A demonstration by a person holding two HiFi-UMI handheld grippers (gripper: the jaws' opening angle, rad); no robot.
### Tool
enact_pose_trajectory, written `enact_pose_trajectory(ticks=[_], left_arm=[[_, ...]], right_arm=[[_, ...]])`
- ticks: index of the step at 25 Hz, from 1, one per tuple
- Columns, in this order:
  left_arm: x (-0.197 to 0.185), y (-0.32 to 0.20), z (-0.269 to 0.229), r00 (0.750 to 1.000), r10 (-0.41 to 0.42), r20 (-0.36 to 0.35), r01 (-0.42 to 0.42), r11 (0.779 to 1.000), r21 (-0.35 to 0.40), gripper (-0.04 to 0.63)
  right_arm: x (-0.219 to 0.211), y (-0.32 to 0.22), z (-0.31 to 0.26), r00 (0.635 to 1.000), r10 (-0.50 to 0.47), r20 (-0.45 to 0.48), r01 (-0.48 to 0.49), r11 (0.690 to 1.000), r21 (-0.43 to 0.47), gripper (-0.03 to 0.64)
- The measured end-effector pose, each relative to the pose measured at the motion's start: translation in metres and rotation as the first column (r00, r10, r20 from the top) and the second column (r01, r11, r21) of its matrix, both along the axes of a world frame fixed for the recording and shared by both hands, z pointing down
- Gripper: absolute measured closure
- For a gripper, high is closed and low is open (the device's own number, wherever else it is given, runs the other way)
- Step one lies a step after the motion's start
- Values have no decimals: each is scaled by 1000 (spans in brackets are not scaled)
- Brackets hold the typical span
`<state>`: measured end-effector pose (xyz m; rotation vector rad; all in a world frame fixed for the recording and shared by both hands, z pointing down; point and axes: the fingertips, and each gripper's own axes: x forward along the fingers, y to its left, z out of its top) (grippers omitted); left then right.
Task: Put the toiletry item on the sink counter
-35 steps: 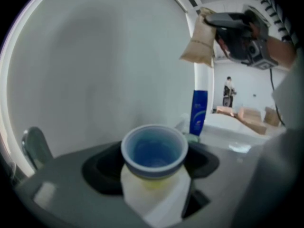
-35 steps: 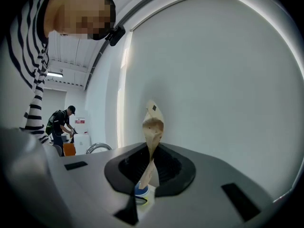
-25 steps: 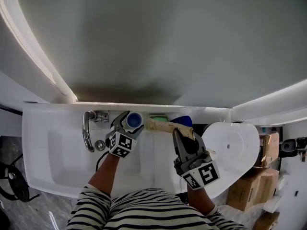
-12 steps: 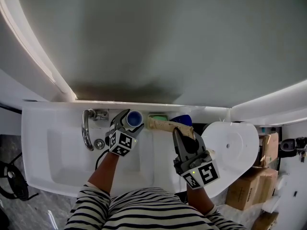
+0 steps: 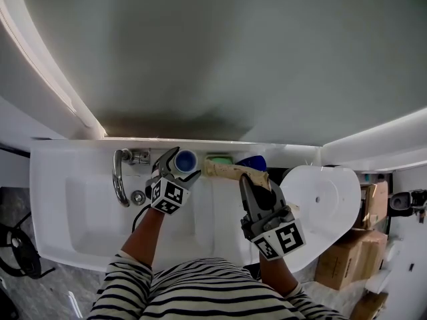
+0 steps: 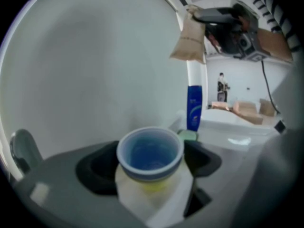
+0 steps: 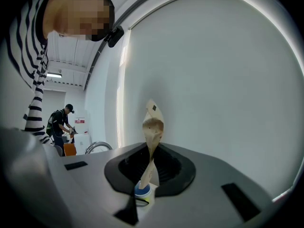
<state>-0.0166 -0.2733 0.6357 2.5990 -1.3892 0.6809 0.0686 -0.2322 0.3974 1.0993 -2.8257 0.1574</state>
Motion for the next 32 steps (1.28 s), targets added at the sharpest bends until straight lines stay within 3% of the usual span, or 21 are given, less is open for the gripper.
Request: enact_pose_trajectory(ticks=[15, 32], left_arm=[[-1, 1, -13, 1000, -2, -12, 2, 1000, 21, 167], [-14, 17, -79, 997, -39, -69, 48, 990, 131, 170]], right_arm=[[-2, 1, -3, 1000, -7, 7, 7, 1000, 3, 586], [-22, -7, 5, 999, -37, 30, 36, 999, 11, 586]])
